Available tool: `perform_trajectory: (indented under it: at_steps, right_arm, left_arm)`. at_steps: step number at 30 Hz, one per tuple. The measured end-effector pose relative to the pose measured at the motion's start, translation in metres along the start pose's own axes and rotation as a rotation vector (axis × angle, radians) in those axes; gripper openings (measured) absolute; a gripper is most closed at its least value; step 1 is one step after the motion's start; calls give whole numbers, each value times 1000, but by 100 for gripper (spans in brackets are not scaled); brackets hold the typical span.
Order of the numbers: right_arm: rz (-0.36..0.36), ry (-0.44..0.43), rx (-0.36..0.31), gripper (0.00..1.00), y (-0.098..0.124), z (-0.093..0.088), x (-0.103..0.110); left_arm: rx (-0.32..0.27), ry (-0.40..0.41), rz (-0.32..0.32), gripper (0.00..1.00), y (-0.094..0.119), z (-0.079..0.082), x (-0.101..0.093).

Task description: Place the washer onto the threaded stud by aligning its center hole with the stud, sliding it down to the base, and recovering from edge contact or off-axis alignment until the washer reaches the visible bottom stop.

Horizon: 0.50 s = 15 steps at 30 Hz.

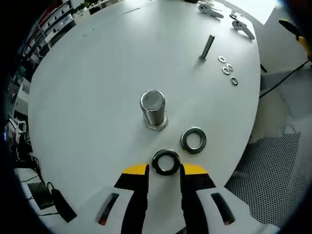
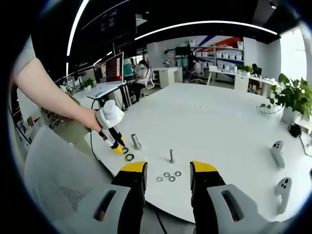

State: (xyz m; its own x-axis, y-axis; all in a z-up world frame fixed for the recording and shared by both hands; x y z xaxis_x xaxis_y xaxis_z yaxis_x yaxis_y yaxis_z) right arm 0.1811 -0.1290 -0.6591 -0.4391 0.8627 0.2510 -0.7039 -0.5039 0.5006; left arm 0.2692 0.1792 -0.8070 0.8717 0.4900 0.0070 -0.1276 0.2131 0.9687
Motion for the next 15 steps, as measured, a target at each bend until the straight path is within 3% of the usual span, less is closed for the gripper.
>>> perform_trajectory:
  at_steps: [6,15]
  right_arm:
    - [-2,0,0,37,0,0,0]
    - [-6,-2,0,37,0,1,-1]
  left_arm:
    - [-7,10,-14,22,0,1,1]
    - [24,-56,-49,19,0,5,-4]
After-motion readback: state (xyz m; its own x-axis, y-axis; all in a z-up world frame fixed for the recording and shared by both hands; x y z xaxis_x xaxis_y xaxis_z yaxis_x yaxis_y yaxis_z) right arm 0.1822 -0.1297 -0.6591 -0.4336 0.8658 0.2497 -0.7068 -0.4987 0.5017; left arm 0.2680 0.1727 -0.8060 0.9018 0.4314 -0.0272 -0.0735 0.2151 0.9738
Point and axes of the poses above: the point that each gripper's makers call its tool centre point, and the gripper's own axes: y roughly backward along the fingers, x roughly to its left, z roughly out of its top, the point moved 7 cm from there along y, roughly backward along the fingers, and after that the axes turned 11 degrees about -y, right-handed, at the moved point
